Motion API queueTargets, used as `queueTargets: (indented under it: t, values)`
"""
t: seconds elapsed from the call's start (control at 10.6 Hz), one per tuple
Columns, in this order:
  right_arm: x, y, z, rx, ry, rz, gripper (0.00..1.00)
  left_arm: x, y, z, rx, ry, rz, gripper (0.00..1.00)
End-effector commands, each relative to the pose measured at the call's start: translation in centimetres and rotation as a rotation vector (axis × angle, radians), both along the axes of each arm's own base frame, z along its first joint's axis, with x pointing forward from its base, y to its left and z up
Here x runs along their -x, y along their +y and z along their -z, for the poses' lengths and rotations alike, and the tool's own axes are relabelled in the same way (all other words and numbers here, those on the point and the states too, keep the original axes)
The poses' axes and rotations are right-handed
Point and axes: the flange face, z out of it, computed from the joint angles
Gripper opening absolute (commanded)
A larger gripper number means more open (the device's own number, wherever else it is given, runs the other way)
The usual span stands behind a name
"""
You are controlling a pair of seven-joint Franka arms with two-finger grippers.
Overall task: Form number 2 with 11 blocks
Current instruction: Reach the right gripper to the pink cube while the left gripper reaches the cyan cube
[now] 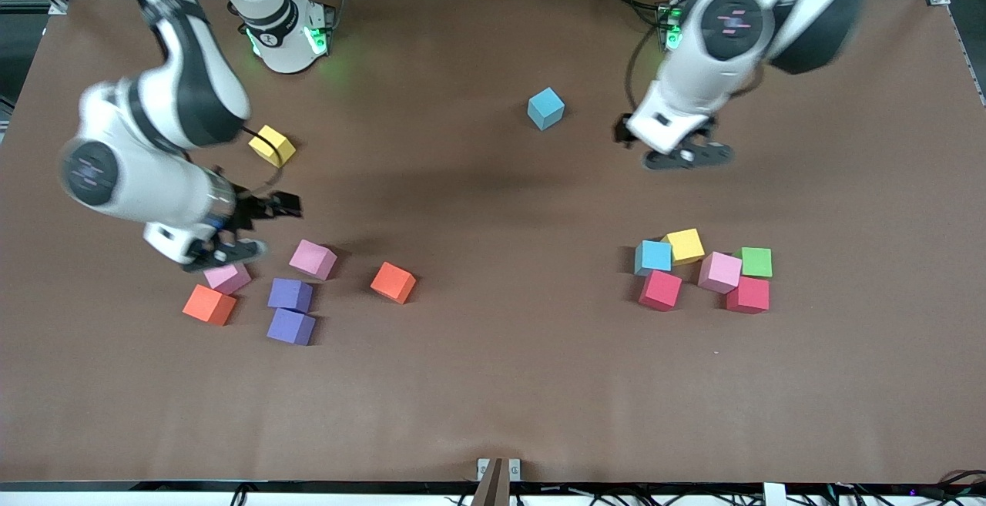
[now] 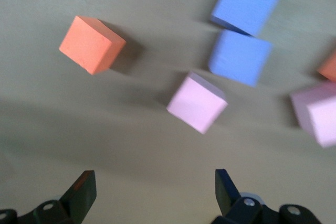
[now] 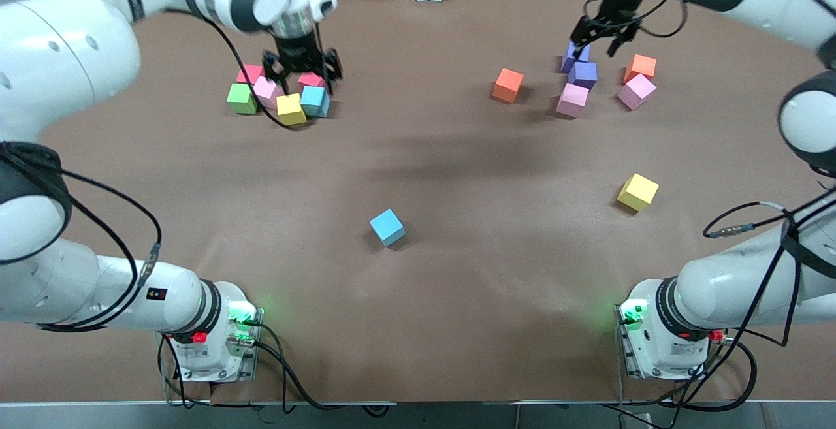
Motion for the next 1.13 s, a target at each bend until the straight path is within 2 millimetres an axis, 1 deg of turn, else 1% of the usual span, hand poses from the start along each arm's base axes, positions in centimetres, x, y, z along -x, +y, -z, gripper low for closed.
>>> queueTargets:
  t: [0.0, 0.09, 0.19, 0.28, 0.38, 0.47, 0.56, 0.66, 0.75, 0.85, 0.94, 1.03]
  values:
    - [-1.6, 0.9, 4.0, -0.018, -0.01, -0.008, 1.0, 5.1, -2.6, 5.1, 0.025, -0.035, -0.115, 1.0]
    - [-2.0, 0.8, 5.7, -0.011, -0.032, -0.065, 1.0, 7.1, -3.7, 7.5, 0.042, -0.051, -0.146, 1.0]
    - [-2.6, 0.1, 7.3, -0.009, -0.063, -0.164, 1.0, 9.1, -5.5, 9.4, 0.04, -0.042, -0.197, 1.0]
    - [-2.6, -0.2, 8.6, -0.025, -0.064, -0.262, 1.0, 10.2, -6.9, 10.7, 0.044, -0.03, -0.269, 1.0]
    - [-2.5, -0.4, 9.3, -0.04, -0.068, -0.336, 1.0, 11.0, -7.8, 11.8, 0.044, -0.013, -0.333, 1.0]
    - [-2.5, -0.3, 10.3, -0.054, -0.069, -0.413, 1.0, 11.3, -8.6, 12.9, 0.056, 0.001, -0.393, 1.0]
    - [-2.6, -0.4, 10.8, -0.073, -0.082, -0.521, 1.0, 11.7, -9.4, 14.3, 0.065, 0.02, -0.467, 1.0]
    - [-2.7, -0.7, 11.1, -0.087, -0.109, -0.627, 1.0, 12.7, -10.4, 15.6, 0.064, 0.043, -0.508, 1.0]
    - [-2.6, -1.7, 12.0, -0.095, -0.142, -0.705, 1.0, 13.3, -10.8, 16.8, 0.067, 0.059, -0.527, 1.0]
    - [-2.1, -2.9, 13.0, -0.1, -0.168, -0.752, 1.0, 14.4, -11.4, 18.0, 0.078, 0.065, -0.552, 1.0]
    - [-1.4, -3.9, 13.9, -0.101, -0.174, -0.755, 1.0, 15.0, -11.3, 19.0, 0.071, 0.074, -0.564, 1.0]
    - [-0.6, -5.0, 14.9, -0.112, -0.153, -0.731, 1.0, 15.4, -11.1, 19.5, 0.059, 0.082, -0.56, 1.0]
